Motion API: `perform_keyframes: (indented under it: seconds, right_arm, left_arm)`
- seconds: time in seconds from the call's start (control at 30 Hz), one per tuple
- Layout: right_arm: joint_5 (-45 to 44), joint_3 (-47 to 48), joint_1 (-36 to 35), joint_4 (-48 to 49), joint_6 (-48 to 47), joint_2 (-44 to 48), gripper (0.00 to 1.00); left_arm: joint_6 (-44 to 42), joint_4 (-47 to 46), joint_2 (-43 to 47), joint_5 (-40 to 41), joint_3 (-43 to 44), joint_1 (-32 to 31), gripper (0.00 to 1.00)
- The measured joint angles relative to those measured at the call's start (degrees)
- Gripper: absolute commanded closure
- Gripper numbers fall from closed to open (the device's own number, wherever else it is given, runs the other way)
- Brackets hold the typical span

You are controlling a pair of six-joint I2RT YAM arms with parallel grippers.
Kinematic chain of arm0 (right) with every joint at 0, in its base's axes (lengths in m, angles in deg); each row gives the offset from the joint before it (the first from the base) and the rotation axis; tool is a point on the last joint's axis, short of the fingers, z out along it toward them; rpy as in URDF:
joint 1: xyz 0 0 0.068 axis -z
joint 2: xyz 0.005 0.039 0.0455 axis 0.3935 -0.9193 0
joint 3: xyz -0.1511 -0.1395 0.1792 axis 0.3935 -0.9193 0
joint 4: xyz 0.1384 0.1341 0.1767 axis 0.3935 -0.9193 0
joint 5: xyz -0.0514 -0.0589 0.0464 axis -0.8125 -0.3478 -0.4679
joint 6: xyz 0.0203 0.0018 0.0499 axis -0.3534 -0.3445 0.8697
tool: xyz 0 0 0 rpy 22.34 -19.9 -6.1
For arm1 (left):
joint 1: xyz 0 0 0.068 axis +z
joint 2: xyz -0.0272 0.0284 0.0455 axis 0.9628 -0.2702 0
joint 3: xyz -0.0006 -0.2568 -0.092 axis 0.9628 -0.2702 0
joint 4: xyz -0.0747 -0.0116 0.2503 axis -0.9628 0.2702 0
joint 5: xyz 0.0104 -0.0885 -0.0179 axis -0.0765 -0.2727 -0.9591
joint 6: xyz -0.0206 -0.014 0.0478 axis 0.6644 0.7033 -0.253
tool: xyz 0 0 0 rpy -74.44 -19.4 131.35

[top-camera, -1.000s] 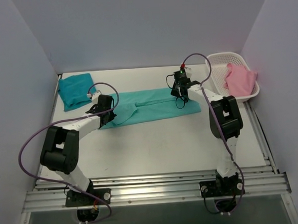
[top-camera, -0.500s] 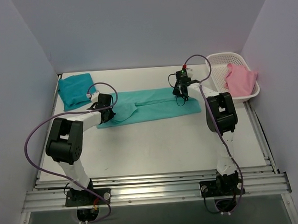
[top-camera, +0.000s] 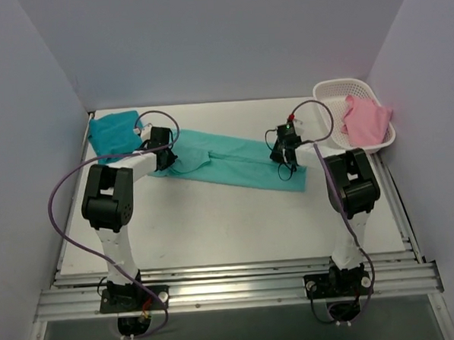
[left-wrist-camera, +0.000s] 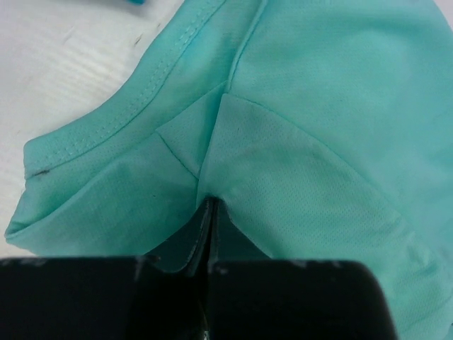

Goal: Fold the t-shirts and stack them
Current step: Fold the tshirt

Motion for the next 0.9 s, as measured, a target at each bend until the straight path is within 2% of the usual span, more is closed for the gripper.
perform_keyframes:
  seconds: [0.17,0.5,0.63,0.73,0.9]
  right_arm:
    - [0.3,-9.3,-3.0,-0.1,0.9,7.3,1.0]
    - [0.6,-23.5,-20.0,-1.3,7.0,19.8,1.0]
    - [-0.9,-23.2,-28.3,-1.6,9.9,20.5,1.0]
    - [-2.0,-20.3,-34.4,-2.3,11.6,19.3,1.0]
    - [-3.9,-11.0,-41.7,-2.4,12.3,12.3,1.0]
  left_arm:
    - [-2.4,5.4,-7.5,-2.0,12.5,0.2,0.98]
    - [-7.0,18.1,-28.4,-10.2,48.9,0.1,0.97]
    - [-9.2,22.5,-37.9,-15.1,65.8,-0.6,0.92]
    - [-10.5,23.1,-43.7,-20.5,75.1,-1.8,0.87]
    - [-10.9,19.1,-45.5,-29.5,76.1,-4.1,0.85]
